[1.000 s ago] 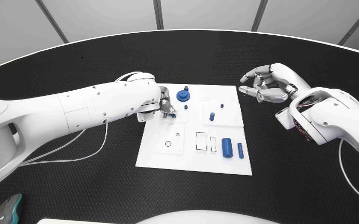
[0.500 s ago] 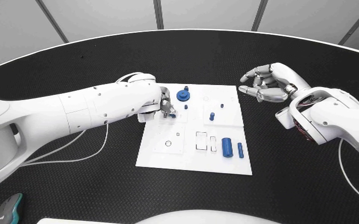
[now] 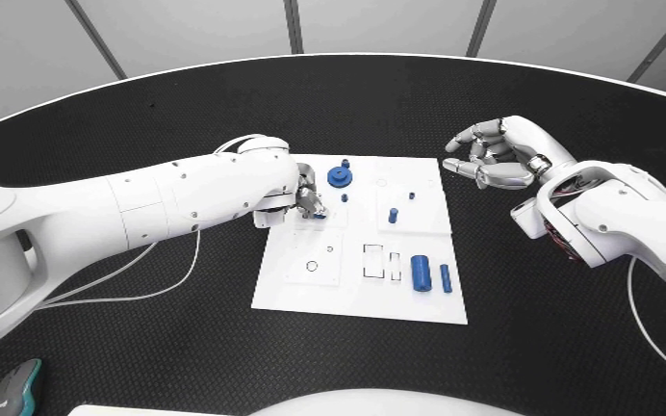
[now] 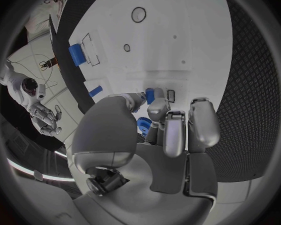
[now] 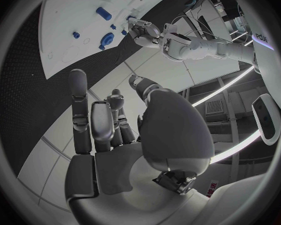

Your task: Assemble the parts on the task board

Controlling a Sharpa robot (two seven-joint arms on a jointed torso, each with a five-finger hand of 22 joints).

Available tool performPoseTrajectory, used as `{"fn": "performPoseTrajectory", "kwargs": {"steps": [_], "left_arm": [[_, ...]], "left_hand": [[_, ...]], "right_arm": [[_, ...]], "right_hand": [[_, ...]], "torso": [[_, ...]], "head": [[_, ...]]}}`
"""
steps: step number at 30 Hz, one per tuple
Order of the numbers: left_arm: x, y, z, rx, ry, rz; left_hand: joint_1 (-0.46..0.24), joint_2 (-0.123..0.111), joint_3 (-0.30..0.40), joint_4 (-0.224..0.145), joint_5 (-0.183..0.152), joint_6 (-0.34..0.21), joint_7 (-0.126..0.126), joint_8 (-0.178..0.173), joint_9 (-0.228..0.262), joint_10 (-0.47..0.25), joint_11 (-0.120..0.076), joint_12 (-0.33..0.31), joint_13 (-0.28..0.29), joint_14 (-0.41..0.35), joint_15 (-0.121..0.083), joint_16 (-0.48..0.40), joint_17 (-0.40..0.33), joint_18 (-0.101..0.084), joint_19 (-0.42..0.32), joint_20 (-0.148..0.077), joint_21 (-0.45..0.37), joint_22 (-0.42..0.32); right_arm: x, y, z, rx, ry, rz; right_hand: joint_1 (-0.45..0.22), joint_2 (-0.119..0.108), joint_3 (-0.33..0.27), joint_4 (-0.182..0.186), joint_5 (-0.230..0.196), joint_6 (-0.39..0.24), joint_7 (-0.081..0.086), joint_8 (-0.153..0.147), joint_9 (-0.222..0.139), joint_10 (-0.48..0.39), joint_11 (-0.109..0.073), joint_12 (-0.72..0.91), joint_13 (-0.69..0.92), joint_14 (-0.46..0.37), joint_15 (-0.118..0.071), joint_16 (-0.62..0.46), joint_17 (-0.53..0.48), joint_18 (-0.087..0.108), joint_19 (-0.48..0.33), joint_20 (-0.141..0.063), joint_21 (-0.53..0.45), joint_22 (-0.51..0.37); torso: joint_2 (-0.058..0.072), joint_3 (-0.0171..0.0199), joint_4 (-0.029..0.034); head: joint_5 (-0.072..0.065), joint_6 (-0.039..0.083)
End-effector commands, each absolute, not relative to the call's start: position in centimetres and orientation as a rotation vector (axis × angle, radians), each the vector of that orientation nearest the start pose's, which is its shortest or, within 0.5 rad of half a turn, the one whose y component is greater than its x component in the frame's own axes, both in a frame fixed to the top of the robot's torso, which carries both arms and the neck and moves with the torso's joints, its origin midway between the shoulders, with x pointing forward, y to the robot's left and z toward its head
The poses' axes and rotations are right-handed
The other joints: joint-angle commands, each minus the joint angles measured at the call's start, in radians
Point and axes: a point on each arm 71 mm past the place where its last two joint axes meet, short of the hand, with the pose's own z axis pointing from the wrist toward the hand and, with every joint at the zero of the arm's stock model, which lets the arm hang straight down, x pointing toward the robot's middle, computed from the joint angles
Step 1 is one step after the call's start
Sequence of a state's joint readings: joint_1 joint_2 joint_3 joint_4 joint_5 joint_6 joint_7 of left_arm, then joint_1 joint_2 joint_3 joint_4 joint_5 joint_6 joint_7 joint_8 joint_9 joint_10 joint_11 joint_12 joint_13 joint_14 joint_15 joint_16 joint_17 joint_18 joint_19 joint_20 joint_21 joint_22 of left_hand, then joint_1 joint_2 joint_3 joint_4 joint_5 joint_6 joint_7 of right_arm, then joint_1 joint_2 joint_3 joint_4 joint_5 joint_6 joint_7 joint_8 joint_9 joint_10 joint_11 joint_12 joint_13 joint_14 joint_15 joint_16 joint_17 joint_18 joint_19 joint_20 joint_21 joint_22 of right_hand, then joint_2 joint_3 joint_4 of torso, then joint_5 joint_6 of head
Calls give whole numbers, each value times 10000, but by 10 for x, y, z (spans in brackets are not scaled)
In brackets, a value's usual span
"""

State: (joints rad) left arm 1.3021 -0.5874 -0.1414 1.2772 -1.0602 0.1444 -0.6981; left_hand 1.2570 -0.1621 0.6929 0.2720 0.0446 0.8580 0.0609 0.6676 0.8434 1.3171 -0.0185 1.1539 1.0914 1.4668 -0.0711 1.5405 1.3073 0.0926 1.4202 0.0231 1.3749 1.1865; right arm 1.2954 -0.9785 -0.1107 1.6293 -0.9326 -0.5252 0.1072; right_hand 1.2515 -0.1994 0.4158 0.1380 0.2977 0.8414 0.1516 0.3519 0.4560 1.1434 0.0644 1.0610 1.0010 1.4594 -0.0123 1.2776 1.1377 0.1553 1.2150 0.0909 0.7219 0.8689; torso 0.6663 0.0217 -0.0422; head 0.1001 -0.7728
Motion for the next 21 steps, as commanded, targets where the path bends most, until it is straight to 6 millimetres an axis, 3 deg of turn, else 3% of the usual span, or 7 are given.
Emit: {"fn": "performPoseTrajectory", "kwargs": {"steps": [1, 21], "left_arm": [[522, 173, -225, -1980, 23434, -1215], [523, 168, -226, -1745, 23605, -1109]], "left_hand": [[76, -6, 1107, -1040, 51, -21, -62, 34, 15, 24, -6, 42, 7, 932, -85, 68, 2268, -186, 75, -7, 60, 4], [50, 12, 1146, -1046, 50, -11, -63, 54, 30, 71, -8, 128, 100, 932, -88, 69, 2268, -189, 80, -3, 67, 20]], "right_arm": [[473, -241, -145, 2775, 14949, 9337], [472, -241, -145, 2775, 14974, 9345]], "right_hand": [[15, 1, 2, 58, 41, -87, -14, 60, 10, -29, -6, -23, -16, 24, -12, -46, 1, 96, 89, -4, -57, -8], [15, 1, 2, 58, 41, -87, -14, 60, 10, -29, -6, -23, -16, 24, -12, -46, 1, 96, 89, -4, -57, -8]], "torso": [[7, -4, -1], [9, 3, -4]], "head": [[-2, -6], [-12, -68]]}}
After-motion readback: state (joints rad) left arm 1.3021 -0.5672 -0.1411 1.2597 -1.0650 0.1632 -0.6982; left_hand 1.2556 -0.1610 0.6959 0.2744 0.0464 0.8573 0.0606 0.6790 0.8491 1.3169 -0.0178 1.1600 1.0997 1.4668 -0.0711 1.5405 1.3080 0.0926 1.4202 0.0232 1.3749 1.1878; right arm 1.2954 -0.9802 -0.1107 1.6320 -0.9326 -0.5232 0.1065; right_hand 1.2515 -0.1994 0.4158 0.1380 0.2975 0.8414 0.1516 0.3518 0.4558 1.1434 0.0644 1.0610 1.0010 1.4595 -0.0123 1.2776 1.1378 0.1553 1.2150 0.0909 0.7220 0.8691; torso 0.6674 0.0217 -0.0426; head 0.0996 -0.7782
